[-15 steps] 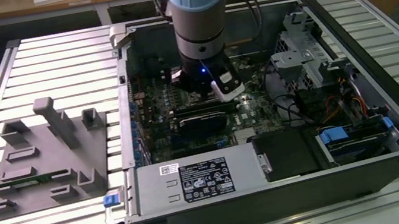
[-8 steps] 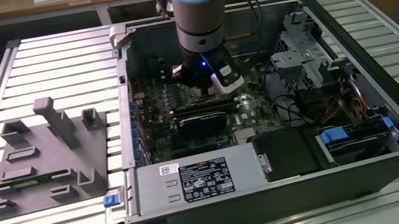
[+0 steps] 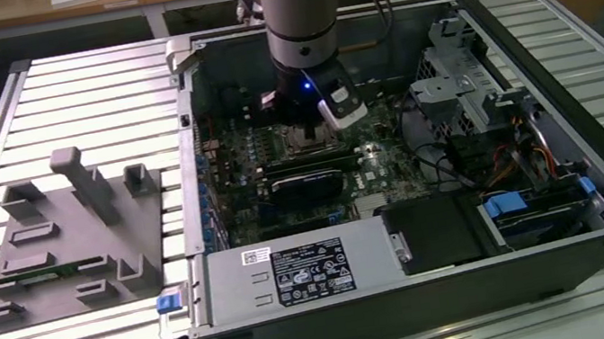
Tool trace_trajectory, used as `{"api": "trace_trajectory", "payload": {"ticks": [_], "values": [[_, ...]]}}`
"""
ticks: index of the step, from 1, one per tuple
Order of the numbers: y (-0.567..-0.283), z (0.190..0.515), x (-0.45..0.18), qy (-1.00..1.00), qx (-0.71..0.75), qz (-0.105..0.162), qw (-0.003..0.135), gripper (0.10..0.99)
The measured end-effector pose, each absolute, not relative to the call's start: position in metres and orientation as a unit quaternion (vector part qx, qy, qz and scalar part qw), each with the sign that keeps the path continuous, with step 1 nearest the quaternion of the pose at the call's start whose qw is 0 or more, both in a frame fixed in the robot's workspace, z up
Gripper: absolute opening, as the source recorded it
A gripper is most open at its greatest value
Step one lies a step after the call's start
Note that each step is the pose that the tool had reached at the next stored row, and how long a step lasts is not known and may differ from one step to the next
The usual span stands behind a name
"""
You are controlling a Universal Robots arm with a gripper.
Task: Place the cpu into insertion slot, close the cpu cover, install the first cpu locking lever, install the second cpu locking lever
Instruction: 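Install the second cpu locking lever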
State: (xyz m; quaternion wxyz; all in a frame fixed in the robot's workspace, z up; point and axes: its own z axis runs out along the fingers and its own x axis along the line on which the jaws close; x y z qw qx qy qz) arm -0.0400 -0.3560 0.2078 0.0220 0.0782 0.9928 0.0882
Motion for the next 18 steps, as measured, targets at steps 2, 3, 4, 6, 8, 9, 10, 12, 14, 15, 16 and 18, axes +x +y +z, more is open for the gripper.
{"api": "trace_trajectory", "payload": {"ticks": [2, 3, 4, 6, 8, 9, 10, 12, 14, 15, 16, 18], "values": [[-0.3530, 0.2078, -0.0397, 0.993, 0.078, 0.083, 0.022, 0.106], [-0.3519, 0.2078, -0.0396, 0.993, 0.078, 0.081, 0.023, 0.106], [-0.3509, 0.2078, -0.0394, 0.993, 0.078, 0.081, 0.023, 0.106], [-0.3496, 0.2078, -0.0391, 0.993, 0.078, 0.080, 0.023, 0.106], [-0.3493, 0.2078, -0.0389, 0.993, 0.078, 0.080, 0.023, 0.106], [-0.3492, 0.2078, -0.0389, 0.993, 0.078, 0.080, 0.023, 0.106], [-0.3492, 0.2078, -0.0388, 0.993, 0.078, 0.080, 0.023, 0.106], [-0.3492, 0.2078, -0.0388, 0.993, 0.078, 0.080, 0.023, 0.106], [-0.3492, 0.2078, -0.0388, 0.993, 0.078, 0.080, 0.023, 0.106], [-0.3492, 0.2078, -0.0388, 0.993, 0.078, 0.080, 0.023, 0.106], [-0.3492, 0.2078, -0.0388, 0.993, 0.078, 0.080, 0.023, 0.106], [-0.3492, 0.2078, -0.0388, 0.993, 0.078, 0.080, 0.023, 0.106]]}}
